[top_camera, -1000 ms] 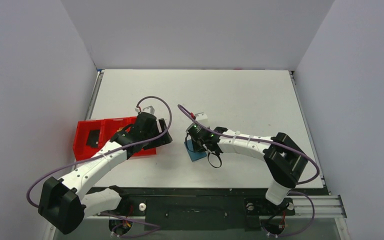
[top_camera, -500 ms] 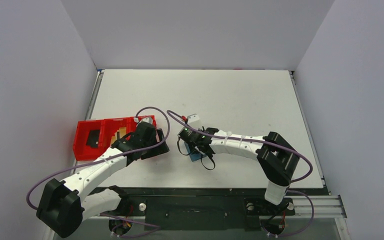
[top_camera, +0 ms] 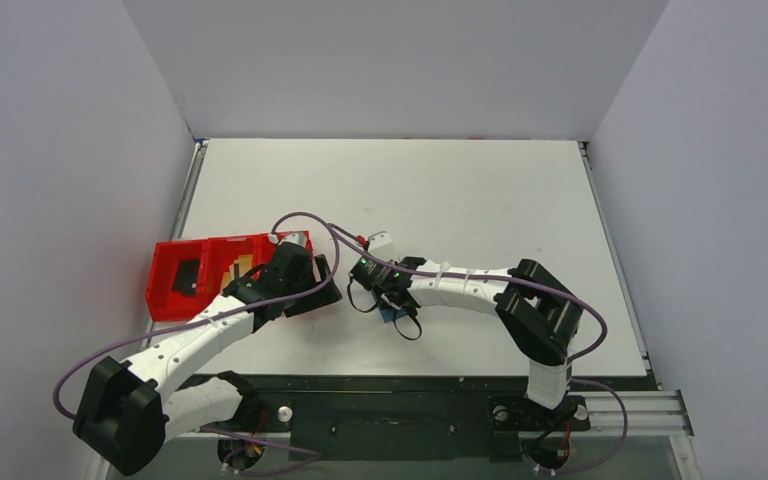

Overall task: Take the credit cards out of the card holder
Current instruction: Move the card holder to the center of the board, then open the card holder at the center of the board.

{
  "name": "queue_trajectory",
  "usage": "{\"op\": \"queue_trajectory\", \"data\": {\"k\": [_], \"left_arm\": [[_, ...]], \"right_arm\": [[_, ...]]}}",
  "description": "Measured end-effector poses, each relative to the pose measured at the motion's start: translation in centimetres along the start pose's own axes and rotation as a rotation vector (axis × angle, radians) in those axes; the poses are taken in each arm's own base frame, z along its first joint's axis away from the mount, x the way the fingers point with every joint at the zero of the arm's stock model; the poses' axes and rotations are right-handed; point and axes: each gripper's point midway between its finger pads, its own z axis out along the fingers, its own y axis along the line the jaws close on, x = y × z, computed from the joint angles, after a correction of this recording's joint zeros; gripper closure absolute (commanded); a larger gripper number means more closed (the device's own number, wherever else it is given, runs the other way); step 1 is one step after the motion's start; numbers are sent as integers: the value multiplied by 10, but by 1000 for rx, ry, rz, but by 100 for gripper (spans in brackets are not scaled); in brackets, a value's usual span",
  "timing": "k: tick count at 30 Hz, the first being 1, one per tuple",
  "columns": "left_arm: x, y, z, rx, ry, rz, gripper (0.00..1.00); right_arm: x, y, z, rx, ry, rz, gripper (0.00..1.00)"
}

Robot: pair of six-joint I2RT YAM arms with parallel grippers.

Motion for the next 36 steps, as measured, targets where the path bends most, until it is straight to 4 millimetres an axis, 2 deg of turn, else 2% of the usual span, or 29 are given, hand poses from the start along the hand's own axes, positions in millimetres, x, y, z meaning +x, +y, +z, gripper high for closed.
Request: {"op": "queue_trajectory", "data": {"k": [4, 10, 20, 25, 26, 29, 33, 36], "left_arm": [[0, -1, 2, 3, 2, -1, 28], [8, -6, 7, 8, 26, 14, 28], [25, -19, 24, 19, 74, 29, 39], [29, -26, 35, 31, 92, 15, 43], [29, -28, 37, 34, 95, 12, 44], [27, -38, 44, 57, 99, -4, 47], [22, -48, 49, 74, 88, -30, 50], [19, -52, 50, 82, 78, -50, 51]], "right_arm": [[1, 1, 0, -3, 2, 7, 84], [2, 3, 2, -21, 2, 43, 99], [6, 7, -3, -178, 51, 214, 100], [13, 11, -13, -254, 88, 280, 100], [13, 12, -15, -263, 88, 286, 98], [7, 11, -22, -273, 69, 294, 77], [-2, 3, -26, -214, 20, 257, 67], [-9, -4, -26, -162, -15, 220, 64]]}}
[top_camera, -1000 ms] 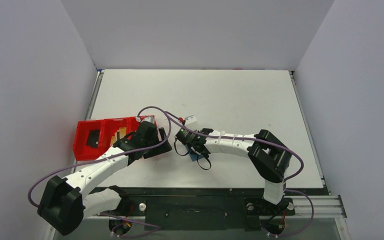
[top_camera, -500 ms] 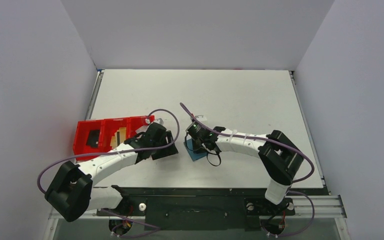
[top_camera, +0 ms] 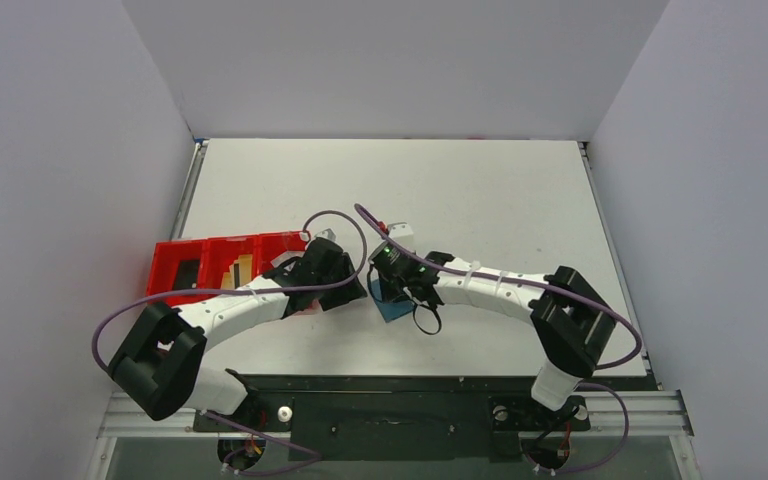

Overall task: Take the credit cards out of the card holder
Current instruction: Open the card holder at the center of the board.

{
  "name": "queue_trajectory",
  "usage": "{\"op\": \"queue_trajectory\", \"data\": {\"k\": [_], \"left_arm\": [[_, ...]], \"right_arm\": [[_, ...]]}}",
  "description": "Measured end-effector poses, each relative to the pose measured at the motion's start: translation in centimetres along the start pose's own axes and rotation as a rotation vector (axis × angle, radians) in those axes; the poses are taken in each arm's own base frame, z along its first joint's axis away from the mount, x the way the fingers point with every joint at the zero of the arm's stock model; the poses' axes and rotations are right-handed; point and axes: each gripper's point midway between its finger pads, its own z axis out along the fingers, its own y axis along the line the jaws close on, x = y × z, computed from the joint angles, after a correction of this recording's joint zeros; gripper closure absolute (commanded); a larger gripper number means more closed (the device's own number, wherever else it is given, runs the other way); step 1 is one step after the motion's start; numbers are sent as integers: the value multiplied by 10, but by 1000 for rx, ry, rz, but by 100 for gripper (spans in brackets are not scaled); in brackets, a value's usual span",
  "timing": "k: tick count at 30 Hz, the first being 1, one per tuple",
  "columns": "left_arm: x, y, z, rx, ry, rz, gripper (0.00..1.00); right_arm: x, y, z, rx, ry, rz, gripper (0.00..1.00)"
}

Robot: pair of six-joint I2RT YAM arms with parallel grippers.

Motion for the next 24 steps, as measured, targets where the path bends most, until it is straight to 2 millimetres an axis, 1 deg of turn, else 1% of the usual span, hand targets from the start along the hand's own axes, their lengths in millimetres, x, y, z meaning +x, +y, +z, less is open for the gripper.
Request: {"op": "queue_trajectory", "data": {"k": [2, 5, 8, 12, 15, 20, 24], "left_arm": [[-1, -1, 0, 0, -4, -6, 51], [-2, -1, 0, -3, -7, -13, 52], [-2, -1, 0, -3, -7, -20, 52], [-2, -1, 0, -3, -8, -24, 52], [-2, -1, 0, -3, -8, -25, 52], [-1, -1, 1, -4, -6, -25, 53], [2, 1, 7, -12, 9, -25, 53]], "right_arm": [[-5, -1, 3, 27, -18, -27, 64], [-7, -3, 12, 65, -21, -71, 64], [-3, -5, 22, 95, -10, -103, 64], [2, -8, 30, 122, 9, -135, 64], [1, -7, 31, 125, 10, -142, 65], [3, -5, 30, 123, 9, -142, 77], [4, -3, 31, 117, 8, -134, 86]]}}
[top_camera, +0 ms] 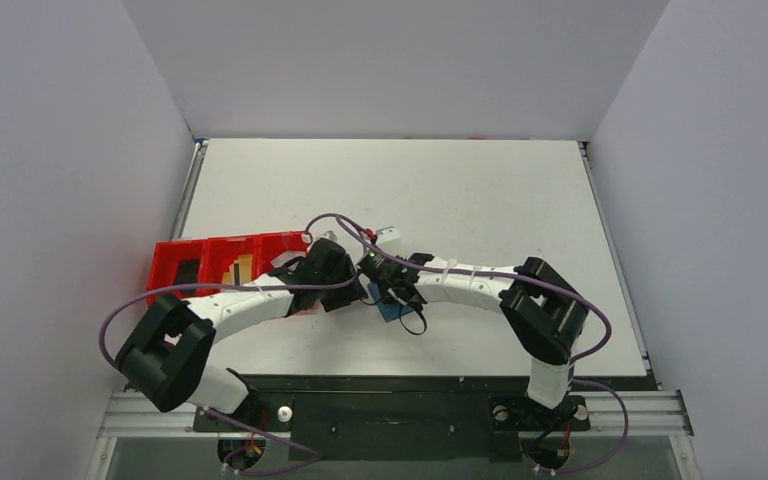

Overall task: Take the credit cards out of the card holder
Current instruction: Open the card holder at the center of the board.

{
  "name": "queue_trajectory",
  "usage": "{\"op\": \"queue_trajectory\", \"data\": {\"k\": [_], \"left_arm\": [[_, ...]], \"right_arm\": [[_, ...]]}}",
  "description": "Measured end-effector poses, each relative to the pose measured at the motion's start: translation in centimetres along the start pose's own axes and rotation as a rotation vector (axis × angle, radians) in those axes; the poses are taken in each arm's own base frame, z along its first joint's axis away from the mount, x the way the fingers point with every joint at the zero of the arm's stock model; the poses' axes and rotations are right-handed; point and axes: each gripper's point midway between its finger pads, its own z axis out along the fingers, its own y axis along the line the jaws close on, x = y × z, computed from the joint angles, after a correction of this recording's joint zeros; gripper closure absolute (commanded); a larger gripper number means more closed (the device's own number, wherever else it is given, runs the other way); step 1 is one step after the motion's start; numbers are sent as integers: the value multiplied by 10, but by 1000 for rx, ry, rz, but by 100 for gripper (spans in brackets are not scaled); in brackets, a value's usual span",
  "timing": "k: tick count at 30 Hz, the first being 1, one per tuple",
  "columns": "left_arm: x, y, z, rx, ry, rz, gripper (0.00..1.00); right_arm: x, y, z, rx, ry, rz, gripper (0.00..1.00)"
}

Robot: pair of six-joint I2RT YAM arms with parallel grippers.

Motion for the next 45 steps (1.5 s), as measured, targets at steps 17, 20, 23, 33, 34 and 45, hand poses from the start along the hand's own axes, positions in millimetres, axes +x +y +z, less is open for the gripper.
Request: {"op": "queue_trajectory", "data": {"k": [17, 20, 23, 33, 34, 45], "left_arm": [[-2, -24, 33, 20, 27, 17, 53], [-4, -27, 39, -3, 18, 35, 55], [-1, -27, 43, -26, 14, 59, 56], [-1, -25, 47, -69, -15, 85, 58], [-1, -25, 47, -70, -17, 85, 59], [-2, -24, 47, -76, -16, 70, 87]], "right_arm": [[-1, 1, 1, -174, 37, 181, 100], [-1, 4, 1, -244, 53, 247, 100], [-2, 5, 1, -297, 65, 301, 100], [0, 7, -1, -460, 103, 486, 100], [0, 6, -1, -470, 108, 498, 100], [10, 13, -12, -330, 54, 313, 75]]}}
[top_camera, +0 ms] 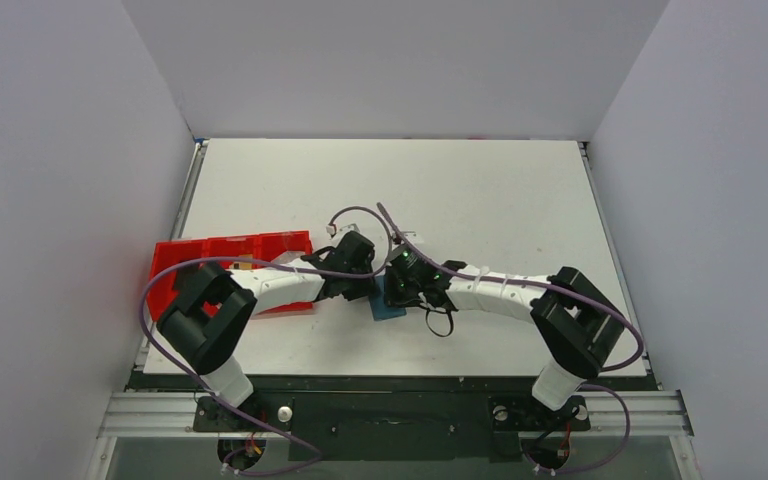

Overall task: Take the credit cards out of the card holder
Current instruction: Open the card holder at the center of the board.

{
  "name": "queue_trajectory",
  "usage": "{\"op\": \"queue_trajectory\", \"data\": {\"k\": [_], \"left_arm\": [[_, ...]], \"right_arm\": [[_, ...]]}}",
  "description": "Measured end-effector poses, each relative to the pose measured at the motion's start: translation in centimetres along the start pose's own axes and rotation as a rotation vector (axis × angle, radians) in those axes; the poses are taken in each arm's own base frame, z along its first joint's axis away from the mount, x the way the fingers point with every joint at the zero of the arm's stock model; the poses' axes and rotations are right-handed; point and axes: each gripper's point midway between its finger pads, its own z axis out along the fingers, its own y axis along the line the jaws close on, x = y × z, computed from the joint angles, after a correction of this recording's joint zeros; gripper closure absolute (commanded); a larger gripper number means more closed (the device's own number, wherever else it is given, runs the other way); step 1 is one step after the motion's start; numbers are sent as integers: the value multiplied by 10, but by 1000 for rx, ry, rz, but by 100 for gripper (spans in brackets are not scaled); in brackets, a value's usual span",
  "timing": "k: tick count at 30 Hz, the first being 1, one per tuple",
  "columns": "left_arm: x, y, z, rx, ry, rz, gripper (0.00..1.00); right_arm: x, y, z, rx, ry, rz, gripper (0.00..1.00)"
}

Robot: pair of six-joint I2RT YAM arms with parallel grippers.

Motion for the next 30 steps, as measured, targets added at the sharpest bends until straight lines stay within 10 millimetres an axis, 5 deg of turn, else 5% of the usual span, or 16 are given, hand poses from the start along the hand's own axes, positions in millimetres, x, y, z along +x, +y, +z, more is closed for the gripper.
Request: {"op": "queue_trajectory", "data": {"k": [3, 11, 19, 30], "left_arm": [[0, 1, 0, 8, 9, -6, 100], [0, 2, 1, 51, 63, -20, 100], [-1, 2, 3, 120, 142, -26, 100], [0, 3, 4, 192, 224, -43, 100]], "right_arm": [[3, 2, -5, 62, -52, -84, 72], [-13, -5, -17, 200, -218, -210, 64], [-13, 9, -22, 222, -298, -348, 61], [0, -1, 2, 307, -288, -477, 60]]}}
